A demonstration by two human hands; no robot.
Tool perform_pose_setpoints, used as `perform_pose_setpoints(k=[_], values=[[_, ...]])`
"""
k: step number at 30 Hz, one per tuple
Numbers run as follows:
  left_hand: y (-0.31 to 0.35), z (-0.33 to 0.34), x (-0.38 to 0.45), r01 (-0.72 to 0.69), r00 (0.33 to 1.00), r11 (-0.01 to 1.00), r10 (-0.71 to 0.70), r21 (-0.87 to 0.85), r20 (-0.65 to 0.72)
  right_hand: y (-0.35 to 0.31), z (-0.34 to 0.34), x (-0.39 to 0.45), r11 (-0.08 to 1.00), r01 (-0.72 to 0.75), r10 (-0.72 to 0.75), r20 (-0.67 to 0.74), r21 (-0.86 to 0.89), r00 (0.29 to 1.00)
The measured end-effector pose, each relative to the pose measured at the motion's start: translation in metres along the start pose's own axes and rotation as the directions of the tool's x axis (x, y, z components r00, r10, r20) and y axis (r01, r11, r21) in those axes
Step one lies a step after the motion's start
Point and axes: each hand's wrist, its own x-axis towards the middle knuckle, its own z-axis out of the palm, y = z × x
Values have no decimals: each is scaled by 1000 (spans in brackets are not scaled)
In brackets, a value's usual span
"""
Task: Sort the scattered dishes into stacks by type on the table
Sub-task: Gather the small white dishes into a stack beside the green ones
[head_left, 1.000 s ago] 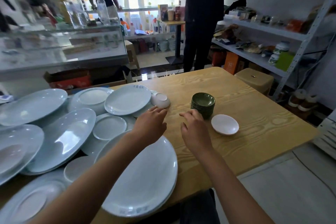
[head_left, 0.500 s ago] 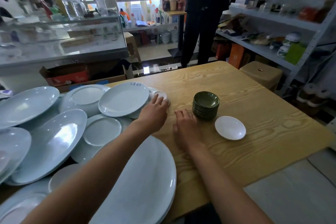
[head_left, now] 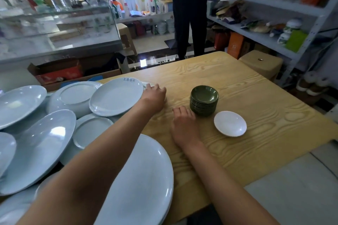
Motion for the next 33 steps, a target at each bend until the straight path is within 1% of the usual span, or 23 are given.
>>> perform_pose_setpoints(k=[5,7,9,11,13,14,19,21,23,24,25,27,29,31,33], values=[[3,2,3,-10,998,999,12,33,-63,5,3,0,1000,3,-2,11,-20,1000],[4,0,1,-22,998,999,24,33,-66,5,4,0,1000,4,-4,30,-24,1000],[6,-1,-2,-39,996,997,44,72,-74,5,4,0,1000,5,-4,31,-20,1000],[10,1,-6,-59,991,975,83,214,-102,6,4,0,1000,4,-4,19,-10,1000],[14,4,-14,-54,985,924,111,377,-129,6,4,0,1000,8,-8,9,3,1000],[17,6,-17,-48,982,908,119,415,-147,6,4,-1,1000,10,-10,3,5,1000],[18,6,-31,-80,944,890,213,450,-253,5,-2,-2,999,27,-27,2,28,1000],[15,3,-40,-95,936,899,228,428,-270,5,-4,-2,999,30,-30,9,37,1000],[15,0,-51,-117,941,930,216,350,-261,5,-4,-2,999,32,-33,16,30,999],[15,-3,-58,-113,942,953,193,281,-274,5,-4,-3,999,32,-32,20,26,999],[14,-4,-62,-101,942,976,157,194,-295,5,-3,-3,999,31,-32,27,27,999],[10,-5,-72,-64,934,997,41,-53,-355,5,-5,-2,998,36,-38,43,46,998],[5,-5,-81,-29,916,953,-95,-301,-389,6,-10,-3,995,17,-24,65,96,998],[-2,-5,-86,3,881,875,-231,-484,-412,6,-17,-5,984,-11,-4,84,177,996],[-8,-6,-94,4,847,777,-337,-629,-411,1,-24,-12,949,-78,52,94,306,994]])
